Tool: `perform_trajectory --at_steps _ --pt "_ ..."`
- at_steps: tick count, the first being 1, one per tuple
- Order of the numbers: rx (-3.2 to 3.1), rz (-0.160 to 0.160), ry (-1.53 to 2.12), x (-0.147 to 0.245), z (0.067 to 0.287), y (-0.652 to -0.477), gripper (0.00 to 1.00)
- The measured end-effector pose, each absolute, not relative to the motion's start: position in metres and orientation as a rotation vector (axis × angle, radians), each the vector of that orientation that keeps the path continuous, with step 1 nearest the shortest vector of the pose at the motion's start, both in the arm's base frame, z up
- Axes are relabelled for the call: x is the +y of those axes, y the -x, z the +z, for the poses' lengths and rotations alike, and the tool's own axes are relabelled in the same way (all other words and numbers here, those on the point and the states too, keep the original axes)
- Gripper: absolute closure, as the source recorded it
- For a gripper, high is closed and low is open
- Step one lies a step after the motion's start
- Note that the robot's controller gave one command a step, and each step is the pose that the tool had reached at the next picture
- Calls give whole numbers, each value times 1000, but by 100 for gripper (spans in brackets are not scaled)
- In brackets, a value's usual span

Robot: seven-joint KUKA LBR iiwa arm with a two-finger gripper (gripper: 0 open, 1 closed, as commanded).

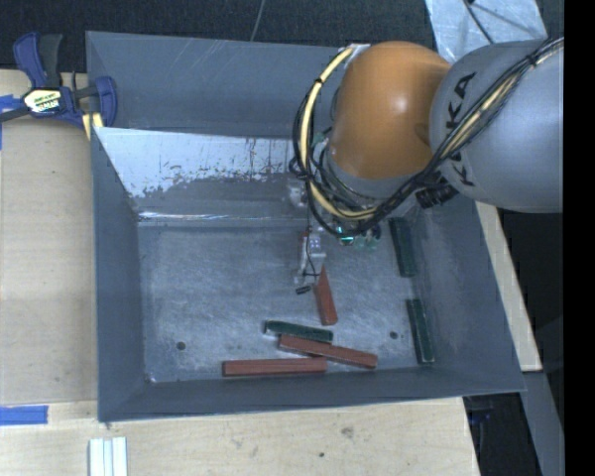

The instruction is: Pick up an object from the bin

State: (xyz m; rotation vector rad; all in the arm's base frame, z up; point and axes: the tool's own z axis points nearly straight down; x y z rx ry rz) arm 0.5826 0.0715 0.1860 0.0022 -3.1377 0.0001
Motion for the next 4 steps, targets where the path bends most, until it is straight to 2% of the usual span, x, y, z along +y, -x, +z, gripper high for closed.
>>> perform_trajectory --at_steps 1,2,3,4 --pt "-3145 -1 0 71 190 -584 0" --pt "-3148 -2 4 49 121 -547 0" --pt "-3129 1 -186 36 118 -505 0" --pt "-3142 -1 5 49 130 -487 0"
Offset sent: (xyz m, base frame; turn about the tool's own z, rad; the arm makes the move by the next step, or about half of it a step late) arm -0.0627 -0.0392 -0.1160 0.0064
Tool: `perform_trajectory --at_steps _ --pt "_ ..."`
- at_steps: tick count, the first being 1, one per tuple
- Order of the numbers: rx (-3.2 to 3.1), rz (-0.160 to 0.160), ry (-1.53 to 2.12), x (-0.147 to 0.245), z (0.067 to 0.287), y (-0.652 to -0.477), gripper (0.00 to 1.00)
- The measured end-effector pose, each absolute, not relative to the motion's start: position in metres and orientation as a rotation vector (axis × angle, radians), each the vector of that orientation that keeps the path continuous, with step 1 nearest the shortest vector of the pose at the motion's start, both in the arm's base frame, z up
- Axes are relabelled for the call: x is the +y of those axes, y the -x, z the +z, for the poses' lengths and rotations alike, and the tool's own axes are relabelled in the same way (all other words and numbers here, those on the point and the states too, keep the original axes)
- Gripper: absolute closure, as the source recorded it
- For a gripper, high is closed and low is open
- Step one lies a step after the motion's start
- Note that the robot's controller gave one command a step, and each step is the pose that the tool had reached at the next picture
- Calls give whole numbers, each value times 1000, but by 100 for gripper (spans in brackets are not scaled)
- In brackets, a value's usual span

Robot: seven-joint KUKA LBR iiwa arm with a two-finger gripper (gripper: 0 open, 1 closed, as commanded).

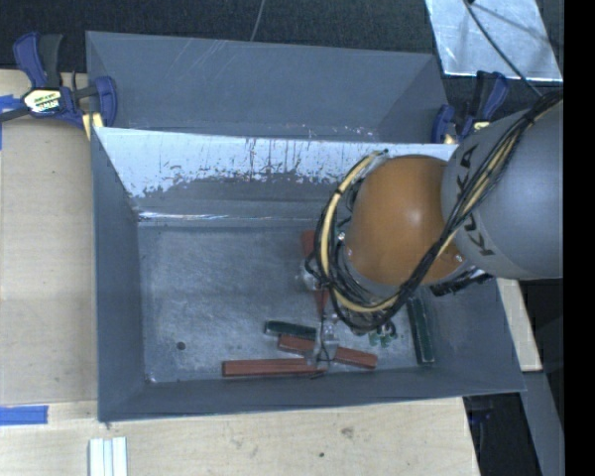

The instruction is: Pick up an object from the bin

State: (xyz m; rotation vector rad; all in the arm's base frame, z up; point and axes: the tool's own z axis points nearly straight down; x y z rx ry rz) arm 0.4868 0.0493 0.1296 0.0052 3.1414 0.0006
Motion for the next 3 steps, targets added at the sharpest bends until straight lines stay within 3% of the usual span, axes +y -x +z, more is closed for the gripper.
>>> perform_trajectory --at_steps 1,2,3 --pt "3141 0 -83 58 69 -486 0" --pt "3130 7 -302 53 73 -487 100" --pt "3130 7 -302 53 73 -487 100"
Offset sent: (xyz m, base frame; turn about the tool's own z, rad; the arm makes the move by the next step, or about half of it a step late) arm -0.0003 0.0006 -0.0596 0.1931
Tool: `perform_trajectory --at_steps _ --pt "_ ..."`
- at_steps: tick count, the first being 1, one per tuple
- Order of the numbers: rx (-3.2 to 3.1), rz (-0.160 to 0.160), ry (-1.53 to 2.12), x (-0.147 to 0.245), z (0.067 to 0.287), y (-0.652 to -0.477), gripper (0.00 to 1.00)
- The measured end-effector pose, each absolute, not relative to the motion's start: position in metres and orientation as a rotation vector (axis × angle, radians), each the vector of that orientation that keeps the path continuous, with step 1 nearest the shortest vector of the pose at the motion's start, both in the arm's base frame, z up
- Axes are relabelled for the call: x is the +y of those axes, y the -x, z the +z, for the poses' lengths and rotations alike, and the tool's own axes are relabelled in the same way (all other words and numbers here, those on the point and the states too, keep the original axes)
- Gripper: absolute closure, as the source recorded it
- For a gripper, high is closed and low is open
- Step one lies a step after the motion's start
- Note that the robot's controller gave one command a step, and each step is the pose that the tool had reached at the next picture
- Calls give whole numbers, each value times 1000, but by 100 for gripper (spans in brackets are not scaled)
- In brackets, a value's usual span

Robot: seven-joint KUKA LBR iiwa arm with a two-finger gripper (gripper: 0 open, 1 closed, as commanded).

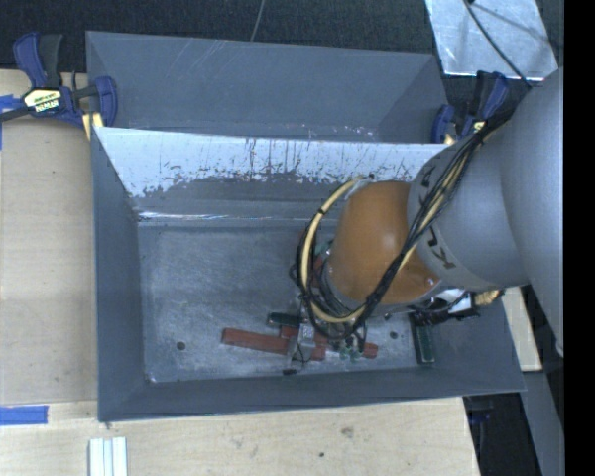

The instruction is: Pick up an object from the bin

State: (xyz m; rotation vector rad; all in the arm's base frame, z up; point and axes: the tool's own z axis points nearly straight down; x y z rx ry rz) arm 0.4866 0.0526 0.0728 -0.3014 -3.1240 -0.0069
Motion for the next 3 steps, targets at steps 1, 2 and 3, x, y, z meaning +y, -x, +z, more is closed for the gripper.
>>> perform_trajectory --at_steps 1,2,3 --pt "-3125 -6 301 53 78 -486 100" --pt "-3129 -3 303 51 94 -487 100" --pt "-3133 -2 303 51 103 -488 100"
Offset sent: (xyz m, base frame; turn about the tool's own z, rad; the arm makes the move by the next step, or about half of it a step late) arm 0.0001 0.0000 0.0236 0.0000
